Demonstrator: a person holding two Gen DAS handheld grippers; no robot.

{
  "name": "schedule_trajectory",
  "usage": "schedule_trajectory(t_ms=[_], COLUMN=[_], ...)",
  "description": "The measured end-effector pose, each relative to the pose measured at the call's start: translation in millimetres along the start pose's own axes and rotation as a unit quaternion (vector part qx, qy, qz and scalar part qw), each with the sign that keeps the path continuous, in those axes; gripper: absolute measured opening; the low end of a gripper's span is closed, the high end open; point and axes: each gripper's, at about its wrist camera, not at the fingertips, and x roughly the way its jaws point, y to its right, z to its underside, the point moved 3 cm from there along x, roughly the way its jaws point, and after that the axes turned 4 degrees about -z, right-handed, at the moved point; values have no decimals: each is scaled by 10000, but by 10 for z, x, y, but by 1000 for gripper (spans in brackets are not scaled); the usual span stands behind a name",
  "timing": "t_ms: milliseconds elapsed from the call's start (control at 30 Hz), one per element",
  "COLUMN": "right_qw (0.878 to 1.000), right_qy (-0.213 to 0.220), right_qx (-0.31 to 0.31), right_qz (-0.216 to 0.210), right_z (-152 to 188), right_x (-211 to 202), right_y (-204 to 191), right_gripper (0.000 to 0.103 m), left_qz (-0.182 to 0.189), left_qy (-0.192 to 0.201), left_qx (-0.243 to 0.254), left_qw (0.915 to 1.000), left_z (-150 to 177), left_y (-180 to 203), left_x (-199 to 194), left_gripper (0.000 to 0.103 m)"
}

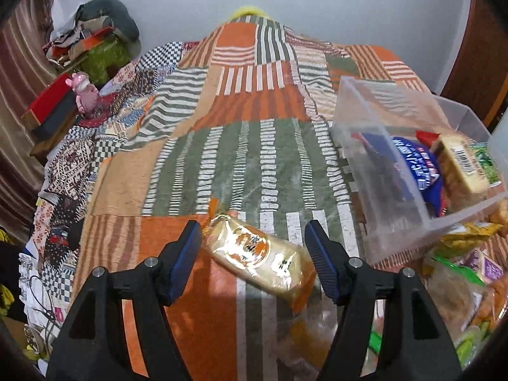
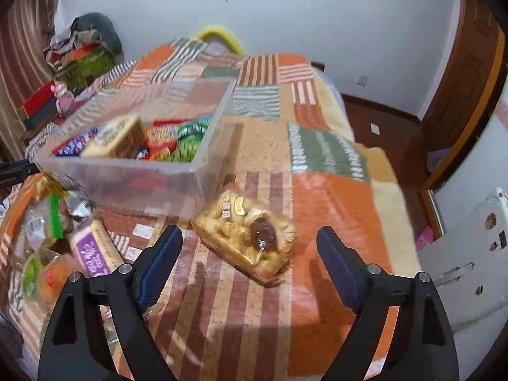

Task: Organize snacks
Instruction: 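Grasp the rice cake pack with the left tool while the right tool grasps the pastry pack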

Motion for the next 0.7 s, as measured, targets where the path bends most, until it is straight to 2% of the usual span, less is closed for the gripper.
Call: schedule_trajectory(t_ms=[200, 300, 433, 467, 533, 567, 700], right_qw=[9993, 9982, 9982, 9983, 9983, 9983, 9988], right_qy=[-245, -344, -445, -474, -490, -492, -431], right_qx=[-283, -493, -362, -248, -112, -49, 40], right_qz=[6, 44, -146, -222, -303, -312, -220], right_z=[2, -9, -45, -53, -55, -47, -16], right_x=[198, 259, 312, 319, 324, 318, 288], right_y=[-50, -63, 25, 62, 103, 116, 115], right_gripper=[87, 88, 89, 89, 89, 89, 84], left_qz=[-549, -540, -448, -400, -298, -230, -174], left_qy=[-26, -39, -100, -115, -154, -172, -68], left_qx=[154, 81, -43, -62, -83, -92, -36], left_qw=[9984, 9985, 9989, 9991, 9994, 9995, 9998], left_z=[68, 123, 183, 196, 212, 218, 227], left_y=[27, -53, -170, -196, -229, -233, -200], left_x=[216, 243, 260, 267, 282, 286, 220], left_gripper=[69, 69, 68, 65, 42, 37, 34])
